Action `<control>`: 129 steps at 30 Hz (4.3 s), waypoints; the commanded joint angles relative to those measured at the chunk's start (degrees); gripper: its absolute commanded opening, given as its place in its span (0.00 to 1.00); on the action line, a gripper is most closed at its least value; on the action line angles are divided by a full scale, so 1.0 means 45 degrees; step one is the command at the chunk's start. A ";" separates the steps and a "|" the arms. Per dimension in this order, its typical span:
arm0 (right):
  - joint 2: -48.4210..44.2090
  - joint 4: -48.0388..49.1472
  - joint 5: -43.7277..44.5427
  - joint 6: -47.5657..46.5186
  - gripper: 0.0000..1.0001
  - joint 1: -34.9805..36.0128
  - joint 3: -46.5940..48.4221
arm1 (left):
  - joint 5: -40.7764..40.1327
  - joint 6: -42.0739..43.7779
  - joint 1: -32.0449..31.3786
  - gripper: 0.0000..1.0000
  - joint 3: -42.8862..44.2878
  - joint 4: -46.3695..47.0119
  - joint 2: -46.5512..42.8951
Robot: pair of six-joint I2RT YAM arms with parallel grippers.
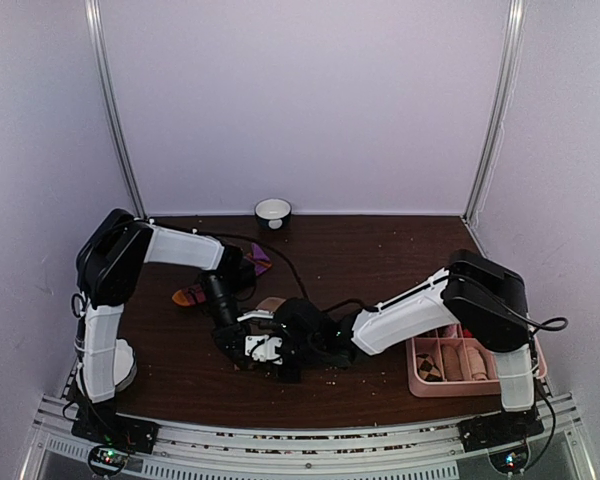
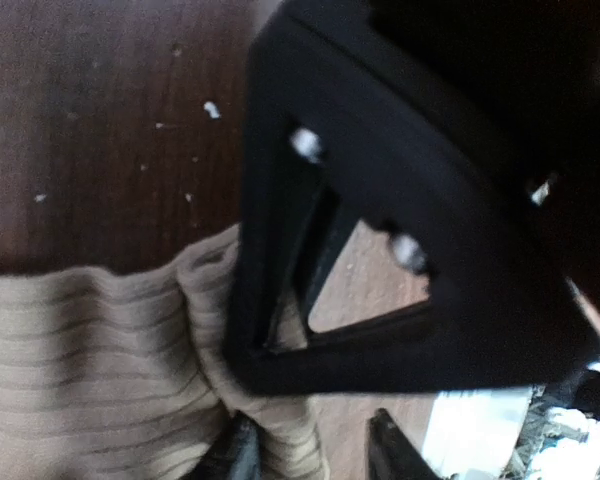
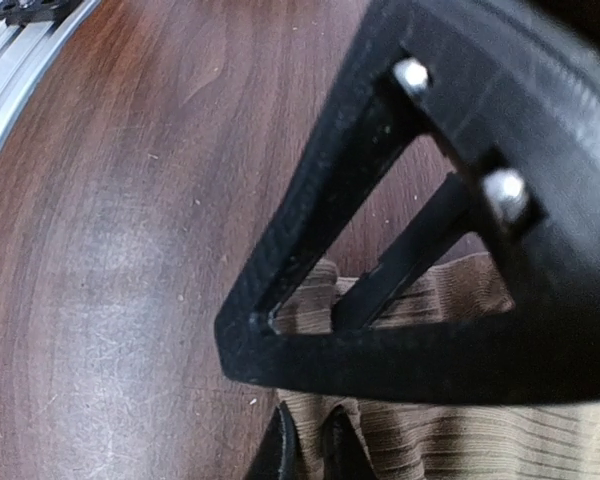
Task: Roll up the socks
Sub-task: Roll the sock at the center of the board.
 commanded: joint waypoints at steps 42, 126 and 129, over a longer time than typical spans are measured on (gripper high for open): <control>0.1811 -0.3947 -0.6085 1.3745 0.00 -0.2065 0.0376 | -0.4893 -0.0744 -0.2939 0.56 -0.7539 0.8907 -0.9930; -0.9347 0.1406 0.2627 1.3422 1.00 -0.3936 -0.8276 | -0.1637 -0.2673 -0.2126 0.34 -0.1887 0.6324 -0.3011; -0.8088 0.1672 0.1304 1.3298 1.00 -0.4113 -0.7581 | -0.1036 -0.2498 -0.1869 0.38 -0.1742 0.5803 -0.3138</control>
